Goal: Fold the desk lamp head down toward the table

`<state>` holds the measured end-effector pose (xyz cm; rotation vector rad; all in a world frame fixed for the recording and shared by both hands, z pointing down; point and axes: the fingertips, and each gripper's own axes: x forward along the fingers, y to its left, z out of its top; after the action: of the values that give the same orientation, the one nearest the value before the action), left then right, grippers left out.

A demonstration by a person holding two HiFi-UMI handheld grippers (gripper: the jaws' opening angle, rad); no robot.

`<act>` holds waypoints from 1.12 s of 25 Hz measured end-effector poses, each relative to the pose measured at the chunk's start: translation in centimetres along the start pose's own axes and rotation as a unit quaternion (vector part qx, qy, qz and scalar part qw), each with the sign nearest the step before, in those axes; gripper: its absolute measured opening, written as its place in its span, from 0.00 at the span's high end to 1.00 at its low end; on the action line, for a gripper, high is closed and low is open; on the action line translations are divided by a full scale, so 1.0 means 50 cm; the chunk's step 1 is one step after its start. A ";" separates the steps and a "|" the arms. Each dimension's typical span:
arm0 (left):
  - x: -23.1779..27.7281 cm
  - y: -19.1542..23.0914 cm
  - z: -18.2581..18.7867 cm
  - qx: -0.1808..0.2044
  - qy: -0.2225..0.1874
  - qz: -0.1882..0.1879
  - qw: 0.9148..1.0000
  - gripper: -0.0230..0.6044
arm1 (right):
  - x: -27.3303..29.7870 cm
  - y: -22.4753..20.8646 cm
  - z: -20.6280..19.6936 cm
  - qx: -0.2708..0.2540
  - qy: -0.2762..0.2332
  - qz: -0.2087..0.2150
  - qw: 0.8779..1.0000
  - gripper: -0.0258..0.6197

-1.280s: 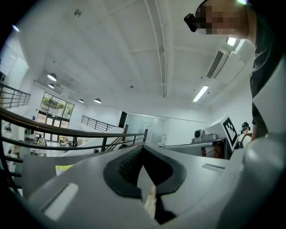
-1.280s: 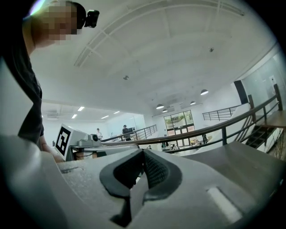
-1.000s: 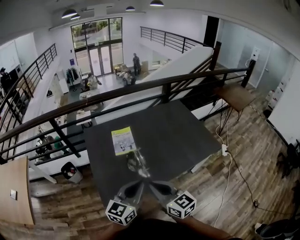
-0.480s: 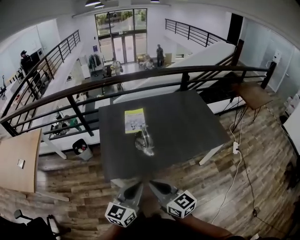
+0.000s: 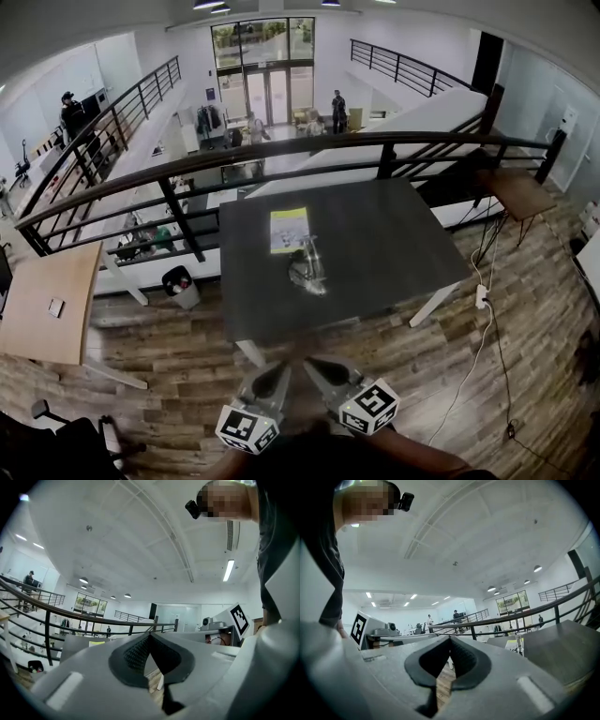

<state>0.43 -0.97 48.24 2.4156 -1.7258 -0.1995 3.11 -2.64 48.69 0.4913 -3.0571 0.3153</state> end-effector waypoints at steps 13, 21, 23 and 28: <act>-0.212 0.034 0.004 -0.002 0.028 -0.032 0.999 0.97 | 0.051 0.222 -0.057 0.017 0.008 -0.014 1.000 0.96; -0.316 0.039 0.000 0.006 0.039 -0.049 0.998 0.97 | 0.043 0.326 -0.094 0.010 0.001 -0.043 0.999 0.96; -0.334 0.036 0.002 0.008 0.038 -0.055 0.998 0.97 | 0.039 0.344 -0.094 0.004 -0.002 -0.052 0.999 0.96; -0.375 0.031 -0.005 0.012 0.039 -0.070 0.997 0.97 | 0.026 0.380 -0.102 0.000 -0.011 -0.072 0.997 0.96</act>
<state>-7.02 16.31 49.03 2.5270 -1.5365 -0.1023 -4.10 15.67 50.08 0.7147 -3.0218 0.3076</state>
